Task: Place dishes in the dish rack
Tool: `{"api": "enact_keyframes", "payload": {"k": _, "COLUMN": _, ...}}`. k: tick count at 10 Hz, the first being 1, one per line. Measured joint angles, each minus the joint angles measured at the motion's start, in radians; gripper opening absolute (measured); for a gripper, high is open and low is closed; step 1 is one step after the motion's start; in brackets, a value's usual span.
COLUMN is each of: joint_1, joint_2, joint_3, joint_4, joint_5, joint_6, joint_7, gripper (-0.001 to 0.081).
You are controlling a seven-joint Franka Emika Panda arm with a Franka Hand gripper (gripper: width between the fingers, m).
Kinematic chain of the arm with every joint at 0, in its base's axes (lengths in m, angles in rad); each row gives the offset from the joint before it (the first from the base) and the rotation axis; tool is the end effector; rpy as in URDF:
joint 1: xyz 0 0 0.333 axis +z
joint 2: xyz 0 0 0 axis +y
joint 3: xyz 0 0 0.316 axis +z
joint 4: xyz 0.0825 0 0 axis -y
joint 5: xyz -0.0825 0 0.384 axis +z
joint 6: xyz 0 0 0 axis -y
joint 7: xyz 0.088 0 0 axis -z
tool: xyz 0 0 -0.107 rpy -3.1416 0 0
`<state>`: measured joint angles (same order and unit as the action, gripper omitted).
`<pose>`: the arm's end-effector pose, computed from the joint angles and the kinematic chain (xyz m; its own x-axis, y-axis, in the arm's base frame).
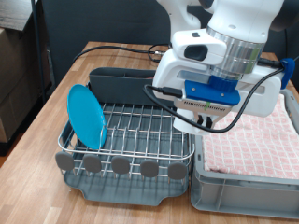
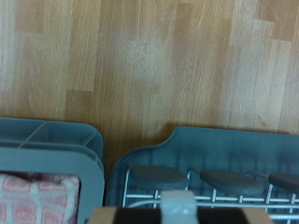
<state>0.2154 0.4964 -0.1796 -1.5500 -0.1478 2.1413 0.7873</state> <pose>0.6989 0.0374 0.3764 0.7820 -0.5849 0.2152 -0.6121 -0.7858 0.0886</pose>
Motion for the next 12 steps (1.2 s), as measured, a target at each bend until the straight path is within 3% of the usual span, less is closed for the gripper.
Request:
{"api": "enact_keyframes", "payload": {"k": 8, "joint_1": -0.051, "joint_2": 0.144, "joint_3": 0.007, "joint_4": 0.048, "joint_5": 0.073, "joint_6": 0.064, "joint_7": -0.029, "gripper": 0.0072}}
{"api": "enact_keyframes", "payload": {"k": 12, "joint_1": -0.088, "joint_2": 0.215, "joint_3": 0.028, "joint_4": 0.128, "joint_5": 0.113, "joint_6": 0.035, "joint_7": -0.084, "gripper": 0.0072}}
